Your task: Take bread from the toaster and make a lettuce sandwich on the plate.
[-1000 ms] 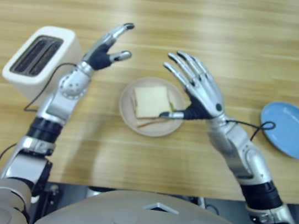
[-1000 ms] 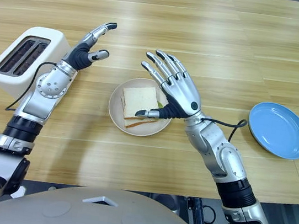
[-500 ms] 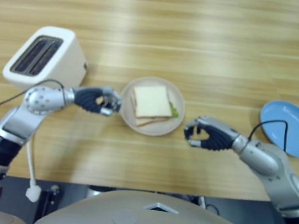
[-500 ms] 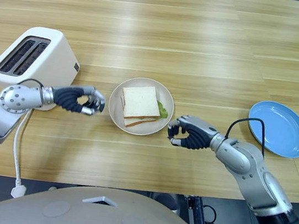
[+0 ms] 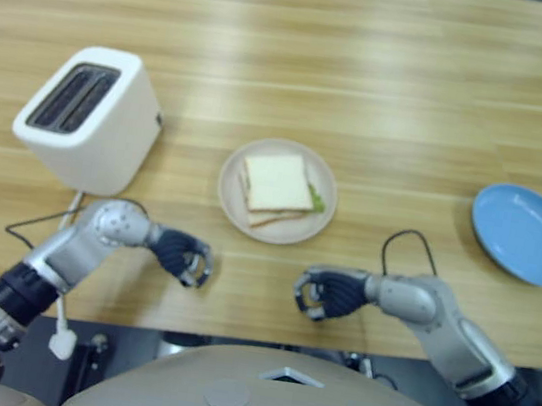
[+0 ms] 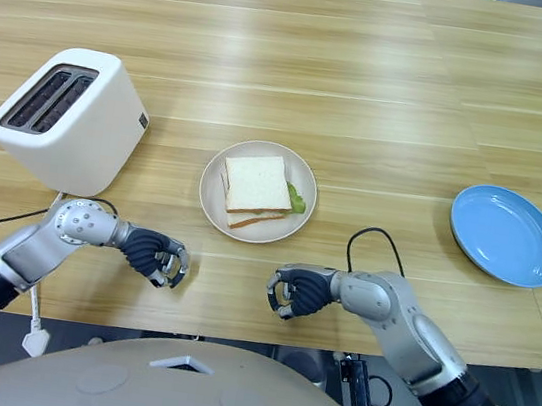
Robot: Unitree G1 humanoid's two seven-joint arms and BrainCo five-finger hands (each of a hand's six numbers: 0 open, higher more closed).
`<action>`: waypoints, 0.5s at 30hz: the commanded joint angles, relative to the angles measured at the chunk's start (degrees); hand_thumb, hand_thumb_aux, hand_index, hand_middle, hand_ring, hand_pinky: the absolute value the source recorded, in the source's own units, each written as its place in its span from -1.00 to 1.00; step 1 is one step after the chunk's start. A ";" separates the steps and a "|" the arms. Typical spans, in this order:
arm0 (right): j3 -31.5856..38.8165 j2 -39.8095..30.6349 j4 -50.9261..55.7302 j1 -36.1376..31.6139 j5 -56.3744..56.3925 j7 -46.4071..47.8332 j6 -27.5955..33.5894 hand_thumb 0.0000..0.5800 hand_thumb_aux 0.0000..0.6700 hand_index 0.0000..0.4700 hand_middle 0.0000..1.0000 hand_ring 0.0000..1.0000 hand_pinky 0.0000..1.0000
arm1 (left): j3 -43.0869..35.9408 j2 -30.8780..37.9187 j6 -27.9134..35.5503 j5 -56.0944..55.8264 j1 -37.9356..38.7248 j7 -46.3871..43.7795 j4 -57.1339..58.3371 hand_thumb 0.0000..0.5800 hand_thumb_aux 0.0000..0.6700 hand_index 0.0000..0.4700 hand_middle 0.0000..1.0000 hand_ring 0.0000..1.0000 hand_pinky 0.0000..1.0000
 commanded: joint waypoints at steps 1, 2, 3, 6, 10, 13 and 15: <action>2.21 3.66 9.91 -5.24 -6.89 -5.55 -1.73 1.00 1.00 0.96 1.00 1.00 1.00 | -1.39 -3.81 -2.71 4.98 -3.76 4.55 6.50 1.00 1.00 0.96 1.00 1.00 1.00; 2.58 5.16 13.43 -7.48 -9.11 -8.44 -2.48 1.00 1.00 0.96 1.00 1.00 1.00 | -1.44 -5.77 -3.24 6.78 -5.82 7.22 9.30 1.00 1.00 0.96 1.00 1.00 1.00; 2.62 6.48 16.26 -9.36 -10.49 -11.01 -3.31 1.00 1.00 0.96 1.00 1.00 1.00 | -1.39 -7.59 -3.57 8.42 -7.78 9.97 12.00 1.00 1.00 0.96 1.00 1.00 1.00; 2.55 8.89 22.73 -14.11 -14.73 -18.05 -5.17 1.00 1.00 0.96 1.00 1.00 1.00 | -1.43 -11.91 -4.86 12.37 -13.12 17.11 19.75 1.00 1.00 0.96 1.00 1.00 1.00; 2.17 11.08 30.21 -19.84 -19.29 -28.10 -8.12 1.00 1.00 0.96 1.00 1.00 1.00 | -1.64 -16.33 -6.44 17.35 -19.81 27.04 30.14 0.99 0.89 0.85 1.00 1.00 1.00; 2.83 12.29 36.43 -24.64 -23.58 -36.37 -10.51 1.00 1.00 0.96 1.00 1.00 1.00 | -1.96 -18.33 -7.63 19.59 -23.39 31.83 36.62 1.00 0.98 0.94 1.00 1.00 1.00; 3.56 13.34 41.48 -27.35 -25.39 -40.59 -11.99 1.00 1.00 0.96 1.00 1.00 1.00 | -1.77 -19.22 -8.10 20.55 -25.20 34.69 40.32 1.00 1.00 0.96 1.00 1.00 1.00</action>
